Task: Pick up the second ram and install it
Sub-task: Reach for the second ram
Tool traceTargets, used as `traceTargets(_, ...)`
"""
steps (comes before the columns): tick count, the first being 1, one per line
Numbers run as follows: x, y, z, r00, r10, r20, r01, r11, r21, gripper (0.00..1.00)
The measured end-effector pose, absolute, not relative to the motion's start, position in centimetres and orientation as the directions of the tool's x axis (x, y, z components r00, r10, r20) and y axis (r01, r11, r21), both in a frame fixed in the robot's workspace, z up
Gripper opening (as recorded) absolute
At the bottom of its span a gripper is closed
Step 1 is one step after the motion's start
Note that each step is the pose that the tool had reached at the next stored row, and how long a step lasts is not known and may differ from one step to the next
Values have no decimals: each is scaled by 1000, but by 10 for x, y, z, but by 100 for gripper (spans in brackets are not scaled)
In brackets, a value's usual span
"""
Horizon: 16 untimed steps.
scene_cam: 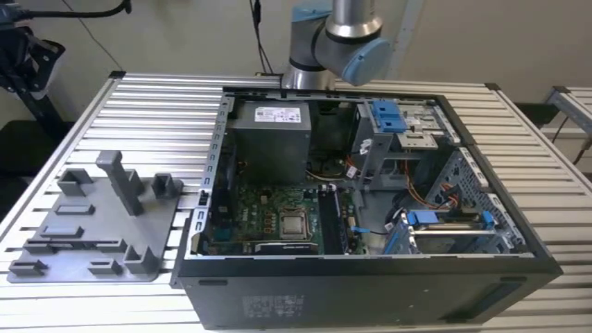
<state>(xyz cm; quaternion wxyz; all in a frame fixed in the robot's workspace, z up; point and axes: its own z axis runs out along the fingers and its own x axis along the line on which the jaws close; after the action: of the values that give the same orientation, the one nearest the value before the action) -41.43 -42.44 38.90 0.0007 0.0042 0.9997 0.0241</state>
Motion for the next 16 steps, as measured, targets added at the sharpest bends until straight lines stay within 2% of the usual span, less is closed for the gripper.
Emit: traceTargets(16,-414,-486,385,-1000,9,1,9,999,48,11)
